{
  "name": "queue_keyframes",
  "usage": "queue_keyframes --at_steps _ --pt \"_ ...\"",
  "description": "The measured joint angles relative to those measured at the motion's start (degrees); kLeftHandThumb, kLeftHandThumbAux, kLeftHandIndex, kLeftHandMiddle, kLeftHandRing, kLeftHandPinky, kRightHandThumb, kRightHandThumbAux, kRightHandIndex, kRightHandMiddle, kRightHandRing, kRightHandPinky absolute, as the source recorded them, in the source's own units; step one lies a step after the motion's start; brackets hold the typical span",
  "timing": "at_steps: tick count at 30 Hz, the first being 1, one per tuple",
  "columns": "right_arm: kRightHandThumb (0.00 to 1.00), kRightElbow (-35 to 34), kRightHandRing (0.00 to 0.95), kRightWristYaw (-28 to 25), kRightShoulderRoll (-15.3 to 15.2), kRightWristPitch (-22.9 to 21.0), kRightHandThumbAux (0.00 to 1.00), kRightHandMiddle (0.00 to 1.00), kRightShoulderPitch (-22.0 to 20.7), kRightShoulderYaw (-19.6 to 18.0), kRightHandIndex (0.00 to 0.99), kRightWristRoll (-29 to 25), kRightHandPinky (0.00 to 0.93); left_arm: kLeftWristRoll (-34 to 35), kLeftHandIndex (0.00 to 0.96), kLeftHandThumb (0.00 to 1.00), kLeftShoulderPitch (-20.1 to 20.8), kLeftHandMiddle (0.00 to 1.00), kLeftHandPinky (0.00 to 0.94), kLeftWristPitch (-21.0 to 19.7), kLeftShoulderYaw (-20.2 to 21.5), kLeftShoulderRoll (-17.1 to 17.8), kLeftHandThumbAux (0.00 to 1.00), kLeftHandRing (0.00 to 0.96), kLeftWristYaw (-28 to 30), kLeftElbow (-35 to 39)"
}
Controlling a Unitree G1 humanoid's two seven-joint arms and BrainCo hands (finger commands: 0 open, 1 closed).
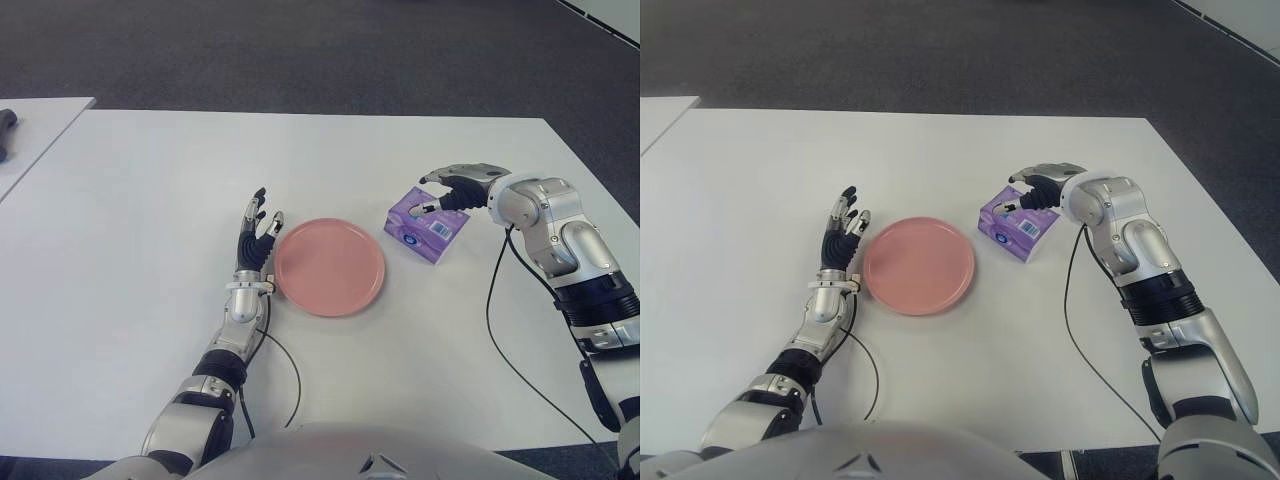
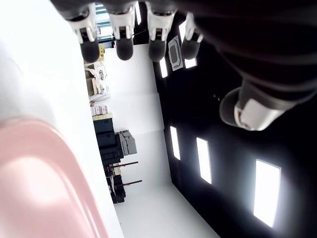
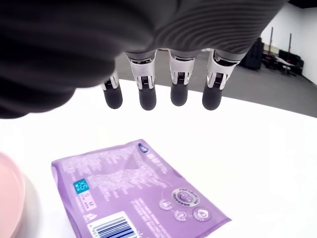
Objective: Put the tissue paper into the plate.
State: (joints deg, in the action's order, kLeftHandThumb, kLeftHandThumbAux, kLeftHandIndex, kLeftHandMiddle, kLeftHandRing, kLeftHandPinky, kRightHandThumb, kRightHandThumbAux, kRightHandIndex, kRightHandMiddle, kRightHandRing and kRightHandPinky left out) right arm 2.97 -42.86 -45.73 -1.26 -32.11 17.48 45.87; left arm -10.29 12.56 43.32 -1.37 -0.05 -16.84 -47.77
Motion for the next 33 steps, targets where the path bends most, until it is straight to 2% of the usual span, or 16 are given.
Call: queue_keyframes --at_steps 11,21,33 --pt "0.407 -1.3 0.000 1.6 1.0 -0.1 0.137 0.000 1.1 1.7 0.000 2.5 0.000 -1.0 0.000 0.000 0.5 0.000 0.000 -0.7 -0.3 -0.2 0.456 0.000 -0.9 -0.6" --pt "0.415 0.0 0.000 6.9 2.2 -0.9 0.144 0.000 1.6 3.2 0.000 8.5 0.000 -1.0 0.000 0.004 1.2 0.000 0.000 -0.7 -0.8 -0.2 0.472 0.000 -1.1 -1.7" --pt "0.375 2.4 0.000 12.6 4.5 -3.4 0.146 0.000 1.9 5.4 0.000 15.7 0.000 -1.0 0.000 0.000 1.6 0.000 0.000 1.2 -1.3 -0.2 0.487 0.000 -1.4 -2.5"
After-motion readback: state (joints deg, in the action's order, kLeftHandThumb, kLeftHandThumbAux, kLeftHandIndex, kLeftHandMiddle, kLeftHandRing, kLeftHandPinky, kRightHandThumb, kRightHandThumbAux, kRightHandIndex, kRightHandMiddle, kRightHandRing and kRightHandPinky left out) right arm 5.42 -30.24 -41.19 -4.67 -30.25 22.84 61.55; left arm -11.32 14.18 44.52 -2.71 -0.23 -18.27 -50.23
